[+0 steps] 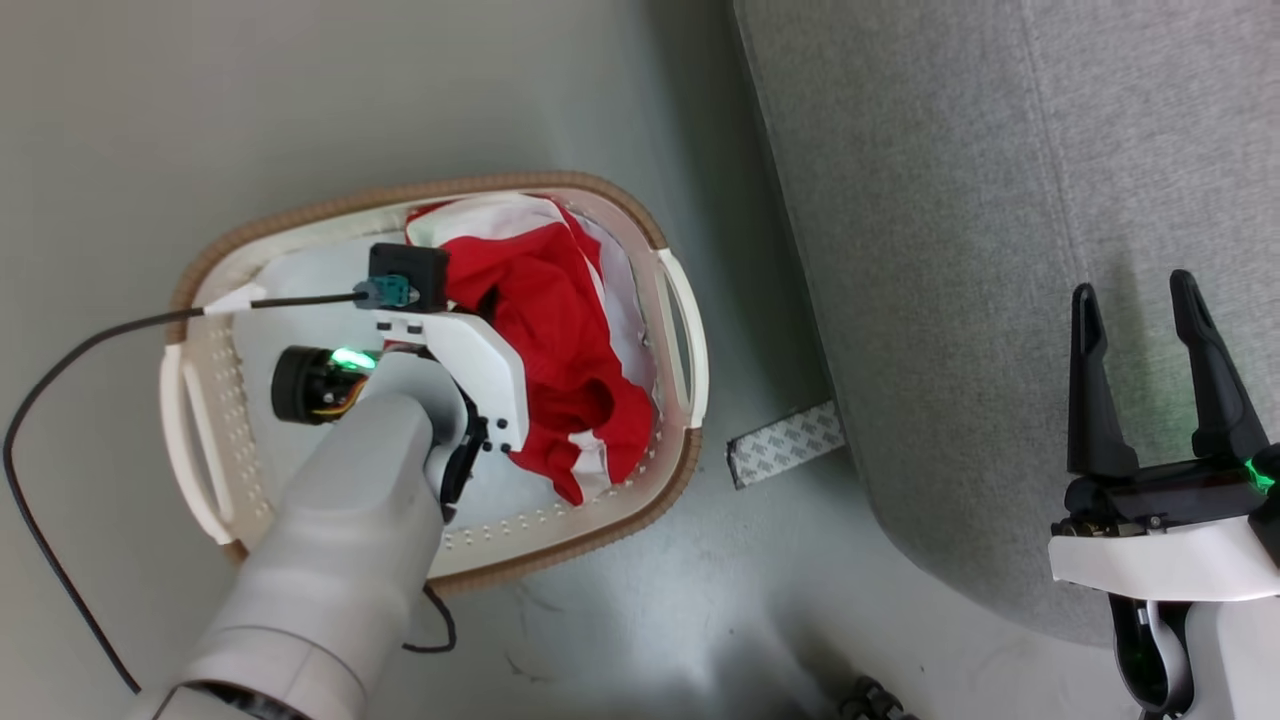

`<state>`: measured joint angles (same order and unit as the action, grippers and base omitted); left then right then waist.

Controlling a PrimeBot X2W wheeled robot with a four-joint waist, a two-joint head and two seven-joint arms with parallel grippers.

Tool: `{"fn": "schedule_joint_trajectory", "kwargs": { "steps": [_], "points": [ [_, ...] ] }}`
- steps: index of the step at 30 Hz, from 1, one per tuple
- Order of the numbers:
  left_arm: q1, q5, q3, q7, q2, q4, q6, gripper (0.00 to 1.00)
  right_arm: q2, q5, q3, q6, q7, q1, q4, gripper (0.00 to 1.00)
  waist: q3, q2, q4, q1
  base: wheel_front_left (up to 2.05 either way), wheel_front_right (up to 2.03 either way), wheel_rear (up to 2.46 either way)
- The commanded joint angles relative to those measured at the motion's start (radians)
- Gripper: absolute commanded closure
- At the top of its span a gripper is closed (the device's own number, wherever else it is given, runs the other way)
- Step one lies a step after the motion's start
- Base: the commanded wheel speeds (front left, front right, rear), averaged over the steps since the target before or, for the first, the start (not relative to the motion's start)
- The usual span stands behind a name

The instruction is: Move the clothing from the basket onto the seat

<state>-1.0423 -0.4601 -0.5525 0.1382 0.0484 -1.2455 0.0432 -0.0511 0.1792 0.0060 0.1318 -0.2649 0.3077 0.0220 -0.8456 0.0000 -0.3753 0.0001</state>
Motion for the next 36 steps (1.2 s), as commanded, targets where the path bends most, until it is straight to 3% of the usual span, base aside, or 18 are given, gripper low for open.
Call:
{"fn": "schedule_joint_trajectory", "kwargs": {
  "steps": [1,10,22,36],
  "points": [
    [0.01,-0.013,-0.004,0.01,0.005,0.008,0.006,1.0,0.0,0.005,0.001,-0.002,0.001,0.011,0.007,0.0,0.02,0.0,0.009,-0.0001,0.0,0.0,0.0],
    [0.089,-0.115,-0.055,0.068,0.004,0.079,0.035,1.0,0.0,-0.014,-0.008,-0.002,0.001,-0.003,0.042,0.0,0.169,0.0,0.051,-0.0001,0.0,0.0,0.0],
    [0.19,-0.291,-0.122,0.118,0.004,0.23,0.039,1.0,-0.001,-0.05,-0.033,-0.002,0.001,-0.087,0.094,0.0,0.427,0.0,0.148,-0.0001,0.0,0.0,0.0],
    [0.265,-0.328,-0.182,0.127,0.004,0.467,-0.01,1.0,-0.001,-0.071,-0.061,-0.002,0.001,-0.213,0.148,0.0,0.691,0.0,0.31,-0.0001,0.0,0.0,0.0]
  ]
}}
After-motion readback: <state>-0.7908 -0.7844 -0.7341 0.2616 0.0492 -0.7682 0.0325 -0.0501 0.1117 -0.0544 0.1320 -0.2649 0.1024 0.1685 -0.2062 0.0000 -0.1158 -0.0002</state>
